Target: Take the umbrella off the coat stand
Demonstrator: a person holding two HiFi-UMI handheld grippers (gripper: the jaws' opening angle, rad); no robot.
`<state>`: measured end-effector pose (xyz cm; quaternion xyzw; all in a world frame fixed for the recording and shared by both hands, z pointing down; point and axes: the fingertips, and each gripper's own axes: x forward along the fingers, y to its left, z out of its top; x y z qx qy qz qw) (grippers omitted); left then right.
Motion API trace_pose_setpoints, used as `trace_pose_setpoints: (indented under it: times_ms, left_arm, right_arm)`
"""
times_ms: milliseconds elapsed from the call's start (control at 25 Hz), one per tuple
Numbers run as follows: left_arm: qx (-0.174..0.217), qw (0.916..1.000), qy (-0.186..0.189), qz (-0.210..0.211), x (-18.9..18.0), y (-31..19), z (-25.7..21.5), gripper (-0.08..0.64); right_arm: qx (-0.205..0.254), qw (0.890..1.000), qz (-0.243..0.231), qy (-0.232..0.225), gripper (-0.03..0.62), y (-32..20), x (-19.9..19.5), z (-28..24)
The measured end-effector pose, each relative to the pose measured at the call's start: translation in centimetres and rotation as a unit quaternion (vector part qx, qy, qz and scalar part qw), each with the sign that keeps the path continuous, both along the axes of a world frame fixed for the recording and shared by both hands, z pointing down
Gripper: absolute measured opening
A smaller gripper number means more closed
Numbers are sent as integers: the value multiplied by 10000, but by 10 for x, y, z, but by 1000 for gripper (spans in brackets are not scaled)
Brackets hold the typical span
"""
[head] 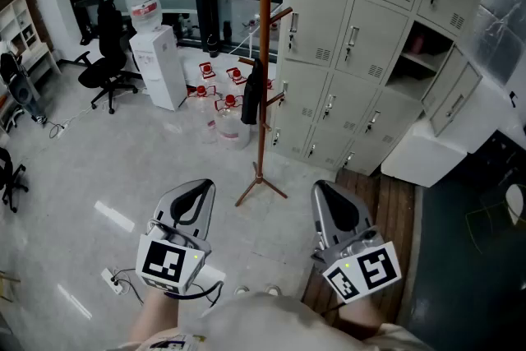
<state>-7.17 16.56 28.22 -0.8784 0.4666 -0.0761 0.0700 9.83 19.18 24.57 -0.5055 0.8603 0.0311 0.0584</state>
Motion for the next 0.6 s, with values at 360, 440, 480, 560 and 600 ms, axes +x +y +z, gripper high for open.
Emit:
trace_pose_setpoints:
  times_ms: [360,440,480,560,600]
  left_arm:
    - [49,10000,30,42,4,5,-1,8]
    - [25,10000,32,35,6,7,0,8]
    - [14,10000,28,35,7,7,0,8]
    - [-35,10000,28,31,10,8,2,8]
    - [-40,10000,24,34,13,9,3,8]
  right_arm:
    - [-85,9998,85,-150,8,6,8,2]
    - [-103,9999,56,-119,8,7,8,3]
    - [-119,9999,40,-103,8,8,9,4]
    - [-149,9999,7,-76,8,9,11,5]
    - [-160,9998,-8,-68,8,9,12,6]
